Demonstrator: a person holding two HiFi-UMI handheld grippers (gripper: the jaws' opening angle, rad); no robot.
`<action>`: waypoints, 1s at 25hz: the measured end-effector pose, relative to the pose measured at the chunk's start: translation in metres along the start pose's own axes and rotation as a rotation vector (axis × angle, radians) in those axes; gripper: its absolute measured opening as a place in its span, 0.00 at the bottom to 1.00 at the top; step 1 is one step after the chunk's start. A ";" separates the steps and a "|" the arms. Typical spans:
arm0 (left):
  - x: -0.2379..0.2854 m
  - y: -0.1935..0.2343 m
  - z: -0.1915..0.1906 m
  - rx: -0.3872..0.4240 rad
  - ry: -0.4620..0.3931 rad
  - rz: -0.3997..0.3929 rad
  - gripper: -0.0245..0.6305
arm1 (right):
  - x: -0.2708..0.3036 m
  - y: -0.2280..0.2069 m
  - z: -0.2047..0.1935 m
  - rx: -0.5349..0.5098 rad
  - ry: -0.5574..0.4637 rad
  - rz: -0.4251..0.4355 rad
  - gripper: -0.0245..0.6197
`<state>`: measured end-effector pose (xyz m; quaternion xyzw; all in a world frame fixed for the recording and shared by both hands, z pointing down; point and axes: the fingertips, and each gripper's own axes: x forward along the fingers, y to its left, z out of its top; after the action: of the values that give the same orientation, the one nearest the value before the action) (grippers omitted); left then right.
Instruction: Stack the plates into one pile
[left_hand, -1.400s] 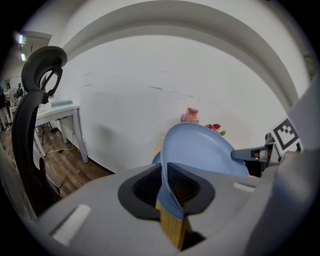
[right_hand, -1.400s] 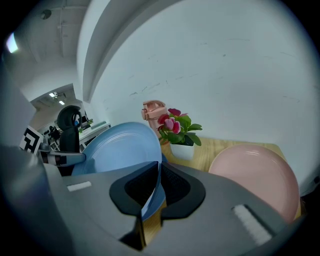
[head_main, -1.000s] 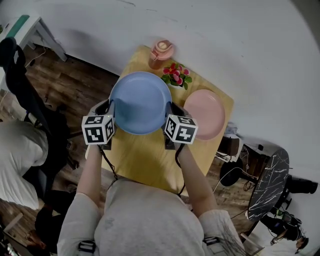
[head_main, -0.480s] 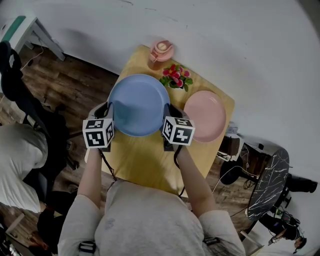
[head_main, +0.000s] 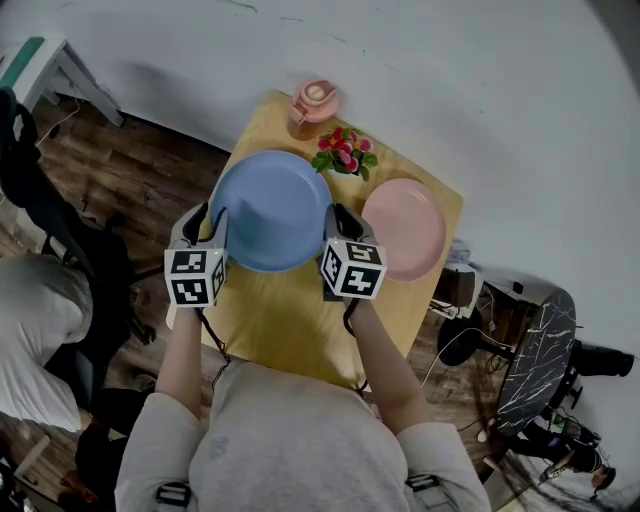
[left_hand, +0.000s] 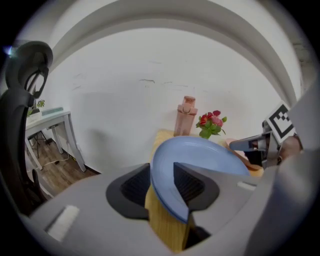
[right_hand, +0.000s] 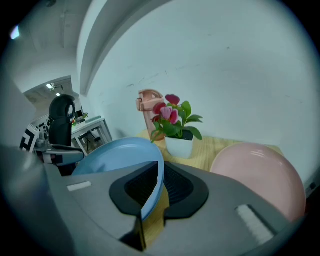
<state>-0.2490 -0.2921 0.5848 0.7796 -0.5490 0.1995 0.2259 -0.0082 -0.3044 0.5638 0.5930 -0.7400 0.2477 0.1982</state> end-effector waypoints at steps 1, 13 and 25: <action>-0.004 0.002 0.006 0.011 -0.024 0.017 0.31 | -0.005 0.001 0.006 -0.007 -0.027 0.001 0.07; -0.058 -0.058 0.096 0.154 -0.348 -0.040 0.13 | -0.095 0.013 0.069 -0.122 -0.339 0.032 0.04; -0.116 -0.157 0.173 0.235 -0.592 -0.187 0.13 | -0.198 -0.026 0.115 -0.139 -0.560 -0.017 0.04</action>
<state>-0.1268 -0.2556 0.3577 0.8715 -0.4901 0.0048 -0.0174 0.0600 -0.2236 0.3591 0.6295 -0.7762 0.0212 0.0287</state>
